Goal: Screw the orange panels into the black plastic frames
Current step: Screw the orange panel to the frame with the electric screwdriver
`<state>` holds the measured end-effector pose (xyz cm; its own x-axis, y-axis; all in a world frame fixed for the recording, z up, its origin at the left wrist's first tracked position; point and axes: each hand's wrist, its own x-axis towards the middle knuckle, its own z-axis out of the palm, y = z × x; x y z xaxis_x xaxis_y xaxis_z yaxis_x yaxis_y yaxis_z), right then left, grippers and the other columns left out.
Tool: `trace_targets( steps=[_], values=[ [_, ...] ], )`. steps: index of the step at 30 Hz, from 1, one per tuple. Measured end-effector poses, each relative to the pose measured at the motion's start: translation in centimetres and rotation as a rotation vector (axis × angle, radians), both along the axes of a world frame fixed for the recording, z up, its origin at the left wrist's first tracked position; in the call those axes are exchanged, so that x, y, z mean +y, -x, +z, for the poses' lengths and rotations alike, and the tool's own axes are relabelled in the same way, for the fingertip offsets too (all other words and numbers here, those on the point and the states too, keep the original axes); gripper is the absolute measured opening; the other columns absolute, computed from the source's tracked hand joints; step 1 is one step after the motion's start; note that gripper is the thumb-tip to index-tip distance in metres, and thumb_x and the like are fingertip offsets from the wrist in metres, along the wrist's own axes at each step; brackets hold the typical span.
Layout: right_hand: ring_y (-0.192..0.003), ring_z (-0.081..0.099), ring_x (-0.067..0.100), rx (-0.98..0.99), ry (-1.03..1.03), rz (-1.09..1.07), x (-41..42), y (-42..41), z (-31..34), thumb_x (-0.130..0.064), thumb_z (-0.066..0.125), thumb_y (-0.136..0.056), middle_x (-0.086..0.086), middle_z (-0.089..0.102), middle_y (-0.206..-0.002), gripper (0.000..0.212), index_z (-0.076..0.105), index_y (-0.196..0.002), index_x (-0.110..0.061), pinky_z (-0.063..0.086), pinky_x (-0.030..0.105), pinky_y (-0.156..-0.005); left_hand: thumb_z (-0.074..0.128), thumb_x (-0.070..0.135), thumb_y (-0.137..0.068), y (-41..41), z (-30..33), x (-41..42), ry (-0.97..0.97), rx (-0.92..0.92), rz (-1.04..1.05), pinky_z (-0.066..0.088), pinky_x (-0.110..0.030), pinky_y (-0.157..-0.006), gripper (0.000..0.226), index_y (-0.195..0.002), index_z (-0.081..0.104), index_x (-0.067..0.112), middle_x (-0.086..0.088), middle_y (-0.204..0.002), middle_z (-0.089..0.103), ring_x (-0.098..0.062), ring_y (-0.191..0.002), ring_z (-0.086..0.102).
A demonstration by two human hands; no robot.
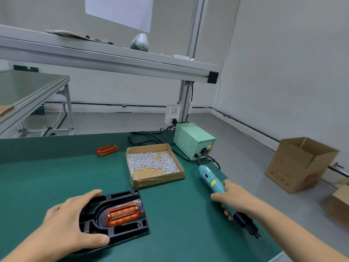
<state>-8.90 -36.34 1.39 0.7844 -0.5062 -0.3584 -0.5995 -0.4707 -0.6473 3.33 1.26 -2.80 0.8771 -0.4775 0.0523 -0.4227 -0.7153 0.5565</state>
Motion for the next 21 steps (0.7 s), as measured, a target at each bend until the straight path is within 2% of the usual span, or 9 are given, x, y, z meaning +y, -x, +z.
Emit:
trace_targets(
  steps=[3,6,8,14,21],
  values=[
    [-0.064,0.058,0.024,0.132,0.260,0.068,0.5,-0.9,0.2,-0.033,0.055,-0.089,0.010,0.063,-0.086,0.030,0.040,-0.103,-0.010,0.050,0.036,-0.062,0.061,0.080,-0.024,0.0,0.1,0.0,0.000,-0.004,-0.005,0.023,-0.031,-0.110,0.109,-0.121,0.014,0.063,0.019,-0.117,0.041,-0.011,-0.128,0.038],
    [-0.075,0.052,0.019,0.239,0.567,0.127,1.0,-1.8,0.5,-0.042,0.051,-0.090,-0.001,0.052,-0.085,0.034,0.040,-0.102,-0.013,0.037,0.029,-0.057,0.062,0.080,-0.026,0.0,0.1,0.1,0.004,0.018,-0.006,0.023,-0.034,-0.111,0.111,-0.126,0.018,0.061,0.018,-0.122,0.043,-0.015,-0.130,0.036],
    [-0.078,0.051,0.019,0.262,0.670,0.152,1.2,-2.4,0.3,-0.046,0.050,-0.091,-0.003,0.046,-0.082,0.035,0.038,-0.101,-0.014,0.036,0.029,-0.058,0.063,0.079,-0.027,0.2,0.1,0.1,0.006,0.021,-0.007,0.023,-0.035,-0.112,0.114,-0.131,0.023,0.057,0.017,-0.126,0.043,-0.017,-0.132,0.034],
    [-0.080,0.052,0.020,0.274,0.812,0.187,1.3,-3.7,0.0,-0.050,0.050,-0.088,-0.006,0.044,-0.079,0.037,0.038,-0.099,-0.017,0.036,0.029,-0.059,0.067,0.075,-0.033,0.8,0.1,0.2,0.026,0.081,0.013,0.021,-0.035,-0.111,0.114,-0.137,0.025,0.053,0.018,-0.132,0.038,-0.017,-0.133,0.022],
    [-0.080,0.052,0.019,0.230,0.828,0.238,1.9,-4.6,-0.3,-0.053,0.049,-0.089,-0.007,0.043,-0.076,0.037,0.041,-0.097,-0.017,0.035,0.028,-0.057,0.071,0.072,-0.036,0.7,0.0,0.4,0.014,0.110,0.037,0.029,-0.040,-0.109,0.115,-0.139,0.022,0.053,0.020,-0.134,0.036,-0.020,-0.135,0.017]
  ],
)
